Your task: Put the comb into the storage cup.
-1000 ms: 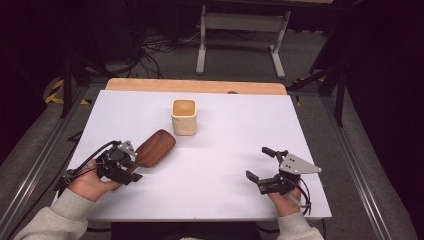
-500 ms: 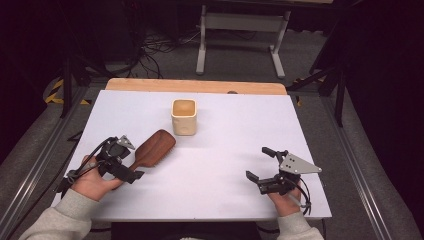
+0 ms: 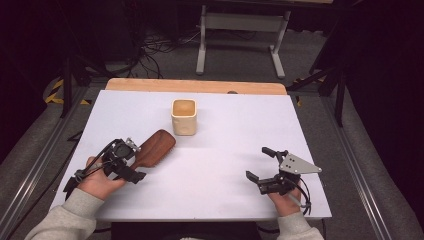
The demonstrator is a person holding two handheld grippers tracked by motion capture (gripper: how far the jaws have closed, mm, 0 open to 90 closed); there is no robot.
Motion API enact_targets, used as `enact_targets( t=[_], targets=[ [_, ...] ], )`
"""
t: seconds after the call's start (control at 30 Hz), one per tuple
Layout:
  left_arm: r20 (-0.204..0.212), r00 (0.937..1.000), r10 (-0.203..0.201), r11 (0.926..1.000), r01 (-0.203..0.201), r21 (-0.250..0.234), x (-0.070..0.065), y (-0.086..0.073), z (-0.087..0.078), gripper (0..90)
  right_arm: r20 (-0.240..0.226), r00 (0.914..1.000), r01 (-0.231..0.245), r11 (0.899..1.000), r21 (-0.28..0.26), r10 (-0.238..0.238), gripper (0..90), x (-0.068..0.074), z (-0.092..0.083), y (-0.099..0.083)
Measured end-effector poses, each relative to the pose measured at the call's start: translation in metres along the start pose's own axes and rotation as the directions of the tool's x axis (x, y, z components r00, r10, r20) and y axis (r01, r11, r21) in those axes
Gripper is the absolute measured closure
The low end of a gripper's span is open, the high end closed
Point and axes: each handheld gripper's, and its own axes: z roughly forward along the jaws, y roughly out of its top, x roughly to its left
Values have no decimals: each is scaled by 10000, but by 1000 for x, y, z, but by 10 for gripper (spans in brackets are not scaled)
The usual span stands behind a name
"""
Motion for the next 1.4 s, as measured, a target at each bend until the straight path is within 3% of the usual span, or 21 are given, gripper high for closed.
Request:
enact_targets(
  t=[0.17,0.43,0.6,0.63,0.8,1.0,1.3,1.4],
  targets=[
    [132,9998,-162,9999,162,48,4,1,3,86,2,10000,-5,10000,6,5,31,0,0,0],
    [793,9963,-331,9992,312,249,9,2,6,336,0,10000,2,10000,20,-2,31,0,0,0],
    [470,9986,-253,9993,239,292,8,3,7,415,-4,10000,-18,10000,10,18,31,0,0,0],
    [226,9994,-264,9992,257,295,7,3,6,487,-8,10000,-30,10000,19,30,32,0,0,0],
    [68,9996,-269,9992,267,293,5,4,6,620,-15,10000,-27,10000,32,27,31,0,1,-1],
    [-38,10000,-25,9986,27,526,0,7,6,702,-11,10000,-26,10000,-1,26,31,-1,0,-1],
    [354,9989,-314,9979,294,570,5,6,5,722,-5,10000,-9,10000,6,9,31,-1,-1,-1],
    [324,9992,-218,9987,203,474,4,5,5,724,-9,10000,-2,10000,6,2,31,-1,0,-1]
  ],
)
